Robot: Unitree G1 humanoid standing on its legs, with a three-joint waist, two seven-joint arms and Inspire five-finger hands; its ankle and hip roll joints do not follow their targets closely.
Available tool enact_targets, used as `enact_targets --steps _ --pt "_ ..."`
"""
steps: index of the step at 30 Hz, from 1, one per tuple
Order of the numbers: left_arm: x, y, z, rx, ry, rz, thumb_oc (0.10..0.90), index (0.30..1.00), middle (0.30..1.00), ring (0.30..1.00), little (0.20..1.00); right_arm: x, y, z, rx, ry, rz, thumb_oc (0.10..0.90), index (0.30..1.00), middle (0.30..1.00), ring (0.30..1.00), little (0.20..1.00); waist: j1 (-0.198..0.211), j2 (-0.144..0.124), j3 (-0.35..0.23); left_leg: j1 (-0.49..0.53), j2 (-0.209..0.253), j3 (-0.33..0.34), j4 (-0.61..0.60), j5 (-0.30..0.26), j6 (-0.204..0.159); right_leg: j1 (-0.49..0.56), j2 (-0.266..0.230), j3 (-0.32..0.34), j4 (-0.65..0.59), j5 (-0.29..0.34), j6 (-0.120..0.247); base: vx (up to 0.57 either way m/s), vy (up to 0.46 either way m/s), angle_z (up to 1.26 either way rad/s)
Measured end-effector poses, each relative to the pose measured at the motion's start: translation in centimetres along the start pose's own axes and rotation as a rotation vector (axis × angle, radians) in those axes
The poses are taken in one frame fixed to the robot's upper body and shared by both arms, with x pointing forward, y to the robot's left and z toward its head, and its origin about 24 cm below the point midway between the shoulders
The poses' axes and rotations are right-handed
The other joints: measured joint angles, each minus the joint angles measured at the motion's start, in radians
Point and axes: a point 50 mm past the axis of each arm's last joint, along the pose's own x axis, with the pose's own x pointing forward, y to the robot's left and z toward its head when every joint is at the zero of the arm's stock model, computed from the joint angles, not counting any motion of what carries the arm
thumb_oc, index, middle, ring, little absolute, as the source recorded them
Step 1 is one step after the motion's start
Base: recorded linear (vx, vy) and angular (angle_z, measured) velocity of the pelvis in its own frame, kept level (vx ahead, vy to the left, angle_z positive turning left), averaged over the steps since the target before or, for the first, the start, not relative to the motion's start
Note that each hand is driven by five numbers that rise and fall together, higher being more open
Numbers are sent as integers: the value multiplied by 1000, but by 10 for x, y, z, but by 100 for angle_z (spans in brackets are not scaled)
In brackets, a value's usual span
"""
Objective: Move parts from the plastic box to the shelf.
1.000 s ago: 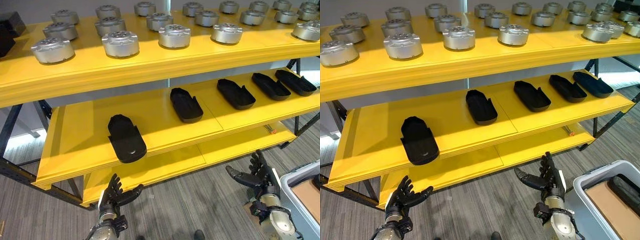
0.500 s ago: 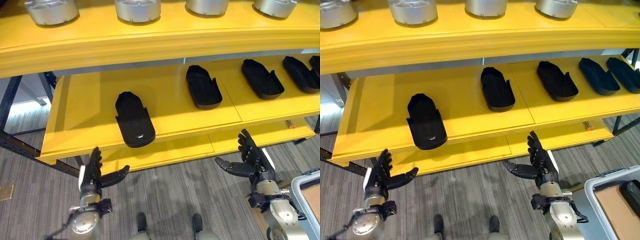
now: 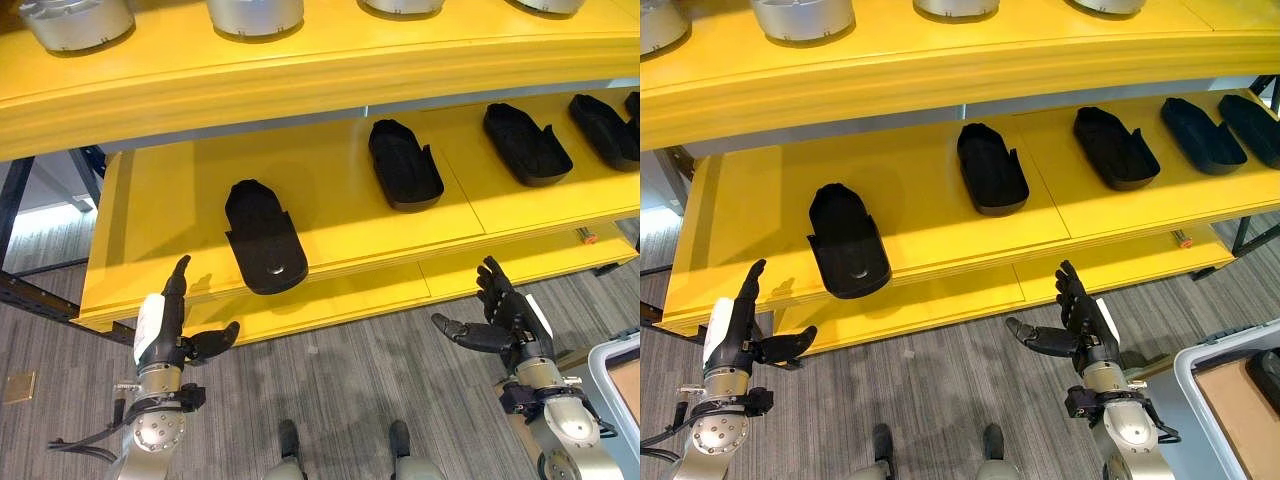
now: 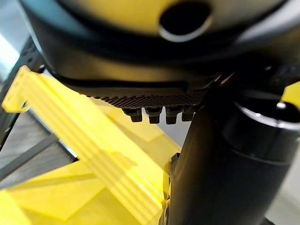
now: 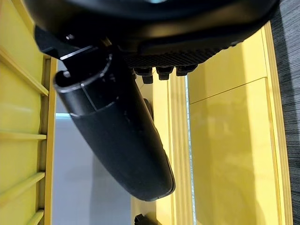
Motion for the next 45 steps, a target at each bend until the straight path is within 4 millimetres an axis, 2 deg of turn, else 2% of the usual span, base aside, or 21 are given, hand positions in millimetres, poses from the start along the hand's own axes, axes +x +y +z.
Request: enact_targets --steps 6,8,12,21,24,34,38,45 --pt "-1 -17 8 147 -91 -95 900 1000 1000 1000 1000 2 -1 -5 1 15 -2 900 1000 1000 1000 1000 -14 7 7 -12 1 17 0 3 0 -33 0 19 19 0 0 -40 -2 -8" --pt "0 -19 8 181 -99 -91 900 1000 1000 1000 1000 4 -1 -2 1 -5 0 900 1000 1000 1000 1000 -32 19 28 -14 3 20 0 6 0 -45 1 25 33 -2 2 -42 -4 -9" --pt "7 -21 15 220 -147 -78 900 1000 1000 1000 1000 6 -1 0 2 -21 -7 900 1000 1000 1000 1000 -36 32 63 -31 4 25 0 15 4 -73 2 32 51 -1 1 -23 -5 -4" --pt "29 -26 36 258 -242 -31 900 1000 1000 1000 1000 13 2 7 9 -60 -15 900 1000 1000 1000 1000 -62 28 89 -62 5 57 0 20 7 -142 6 71 85 -3 3 -27 -12 -10" --pt "32 -24 39 256 -251 -2 900 1000 1000 1000 1000 13 0 5 9 -55 -26 900 1000 1000 1000 1000 -83 28 90 -63 6 60 0 20 7 -146 8 73 85 -3 3 -5 -7 -3" --pt "44 -21 41 292 -247 62 900 1000 1000 1000 1000 15 -1 3 19 -56 -50 900 1000 1000 1000 1000 -91 23 93 -80 7 78 0 19 8 -181 9 93 96 -3 3 4 -6 -4" --pt "48 -23 36 302 -217 65 900 1000 1000 1000 1000 16 2 4 36 -68 -56 900 1000 1000 1000 1000 -109 19 95 -87 7 84 0 19 8 -195 9 98 102 -4 4 5 -7 -4" --pt "56 -25 43 295 -225 99 900 1000 1000 1000 1000 18 4 5 46 -79 -61 900 1000 1000 1000 1000 -112 9 117 -100 7 96 1 19 8 -226 11 114 123 -9 4 8 -13 -5"
